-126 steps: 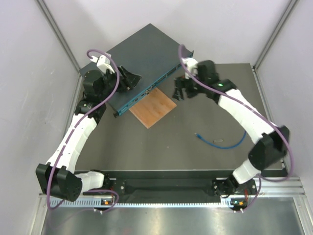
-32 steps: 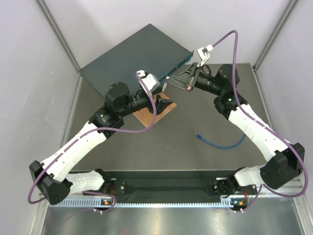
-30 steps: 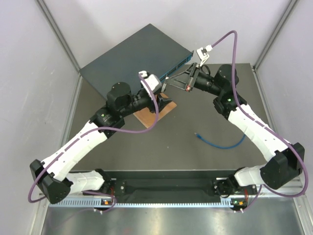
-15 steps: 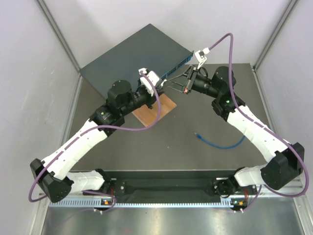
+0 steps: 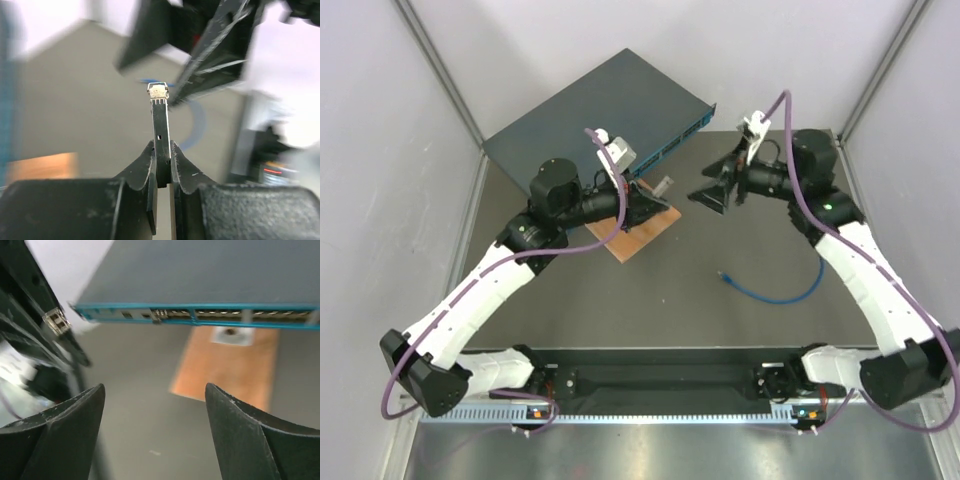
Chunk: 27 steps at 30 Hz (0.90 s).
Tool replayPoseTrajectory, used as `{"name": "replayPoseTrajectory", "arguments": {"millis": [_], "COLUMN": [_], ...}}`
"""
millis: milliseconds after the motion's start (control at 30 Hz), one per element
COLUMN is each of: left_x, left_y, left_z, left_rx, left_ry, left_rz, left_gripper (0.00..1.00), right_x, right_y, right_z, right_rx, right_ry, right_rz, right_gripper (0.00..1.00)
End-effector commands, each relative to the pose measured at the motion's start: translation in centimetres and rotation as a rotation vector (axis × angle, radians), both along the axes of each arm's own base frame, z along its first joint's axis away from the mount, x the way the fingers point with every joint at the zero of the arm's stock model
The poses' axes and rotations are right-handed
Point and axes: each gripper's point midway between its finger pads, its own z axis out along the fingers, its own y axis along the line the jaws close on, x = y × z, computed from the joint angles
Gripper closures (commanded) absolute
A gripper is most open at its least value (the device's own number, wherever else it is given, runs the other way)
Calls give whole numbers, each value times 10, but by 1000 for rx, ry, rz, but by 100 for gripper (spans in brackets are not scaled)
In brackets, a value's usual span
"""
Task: Insert the plug into the switch port
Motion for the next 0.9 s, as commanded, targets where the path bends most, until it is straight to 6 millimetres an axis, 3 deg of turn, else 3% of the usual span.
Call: {"name": "replayPoseTrajectory", "arguments": {"millis": [0, 67, 200, 500, 867], "left_x": [-61, -73, -88, -92, -98], "left_y": [-12, -16, -23, -25, -24], "left_z": [21, 11, -10, -25, -32], "left_rx": [-126, -122, -98, -82, -72], "left_ry": [196, 331, 569, 681, 720], "left_rz": [-275, -353, -456, -484, -500], "left_gripper": [100, 100, 100, 100, 100], "right_x": [-42, -53, -82, -115, -100], "right_y": [-23, -27, -22, -4, 10], "right_z": [23, 20, 6, -14, -13], "right_rx": [-247, -330, -429, -519, -559], "right_ry": [-549, -716, -812, -977, -988], "right_rz": [185, 256, 411, 638, 606], "right_gripper": [21, 23, 27, 44, 52]}}
